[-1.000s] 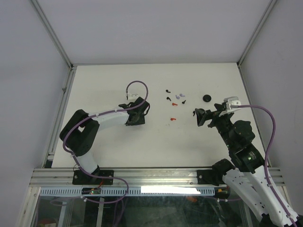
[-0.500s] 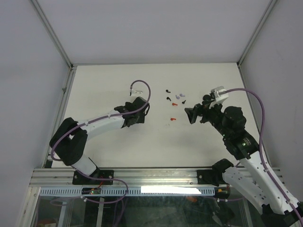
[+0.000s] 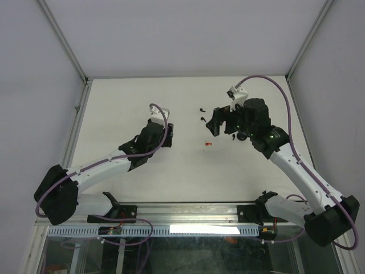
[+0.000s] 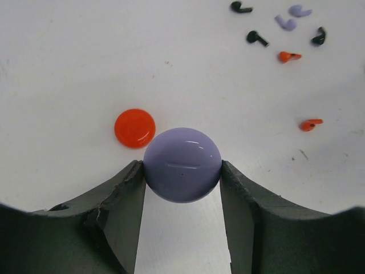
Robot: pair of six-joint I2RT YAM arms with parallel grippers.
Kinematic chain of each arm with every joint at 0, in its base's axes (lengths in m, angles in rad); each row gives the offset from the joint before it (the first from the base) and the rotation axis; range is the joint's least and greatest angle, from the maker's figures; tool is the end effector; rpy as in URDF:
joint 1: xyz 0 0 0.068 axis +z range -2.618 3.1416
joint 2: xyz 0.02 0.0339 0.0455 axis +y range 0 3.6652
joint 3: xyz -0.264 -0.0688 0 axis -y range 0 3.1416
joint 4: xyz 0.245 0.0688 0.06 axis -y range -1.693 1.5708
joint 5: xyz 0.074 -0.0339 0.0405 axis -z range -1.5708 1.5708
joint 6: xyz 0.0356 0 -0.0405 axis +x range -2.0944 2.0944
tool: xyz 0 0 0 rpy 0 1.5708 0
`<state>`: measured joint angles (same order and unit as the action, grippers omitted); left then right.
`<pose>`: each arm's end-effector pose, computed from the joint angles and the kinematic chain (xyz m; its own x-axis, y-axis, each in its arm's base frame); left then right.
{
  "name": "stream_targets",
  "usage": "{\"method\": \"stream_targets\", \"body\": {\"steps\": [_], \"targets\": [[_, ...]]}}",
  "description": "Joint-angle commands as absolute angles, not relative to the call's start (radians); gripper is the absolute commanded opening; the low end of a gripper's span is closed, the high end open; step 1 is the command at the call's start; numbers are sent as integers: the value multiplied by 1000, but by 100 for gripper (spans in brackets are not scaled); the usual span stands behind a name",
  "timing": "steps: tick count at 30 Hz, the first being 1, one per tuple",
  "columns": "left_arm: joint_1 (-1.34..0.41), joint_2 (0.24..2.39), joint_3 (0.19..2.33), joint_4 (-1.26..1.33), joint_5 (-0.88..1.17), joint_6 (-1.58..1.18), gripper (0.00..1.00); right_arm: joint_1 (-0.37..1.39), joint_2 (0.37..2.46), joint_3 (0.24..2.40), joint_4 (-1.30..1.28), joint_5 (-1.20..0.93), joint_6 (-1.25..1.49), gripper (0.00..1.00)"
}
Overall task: Insert the wireless bluetooth earbuds into the charging case
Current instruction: Pick up the charging case at the center of the board.
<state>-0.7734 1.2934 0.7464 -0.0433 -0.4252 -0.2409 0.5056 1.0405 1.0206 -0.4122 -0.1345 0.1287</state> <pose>0.2082 -0.1827 0.2320 -0.4801 0.1650 -0.8616 0.2848 0.9583 0.0248 0.2005 0.1165 0.3506 -0.4386 -0.0974 -0.8934 -0.5346 0.8274 0.1722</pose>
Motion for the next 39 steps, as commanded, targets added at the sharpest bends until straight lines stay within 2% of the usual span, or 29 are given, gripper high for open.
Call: {"method": "stream_targets", "body": {"steps": [1, 4, 8, 13, 17, 25, 39], "targets": [[-788, 1181, 689, 234, -304, -87, 44, 509, 1075, 1057, -341, -240, 174, 99], [-794, 1161, 671, 289, -250, -26, 42, 507, 1096, 1064, -334, -181, 246, 99], [-811, 1152, 667, 349, -179, 44, 40, 506, 1125, 1101, -303, -289, 226, 98], [-830, 1138, 639, 465, -123, 126, 40, 508, 1169, 1115, -247, -445, 276, 85], [-834, 1144, 620, 537, -57, 178, 40, 510, 1197, 1121, -206, -533, 336, 79], [-855, 1154, 620, 589, 40, 239, 40, 521, 1254, 1143, -200, -597, 348, 66], [-874, 1165, 631, 592, 59, 249, 40, 561, 1302, 1162, -194, -679, 348, 44]]}}
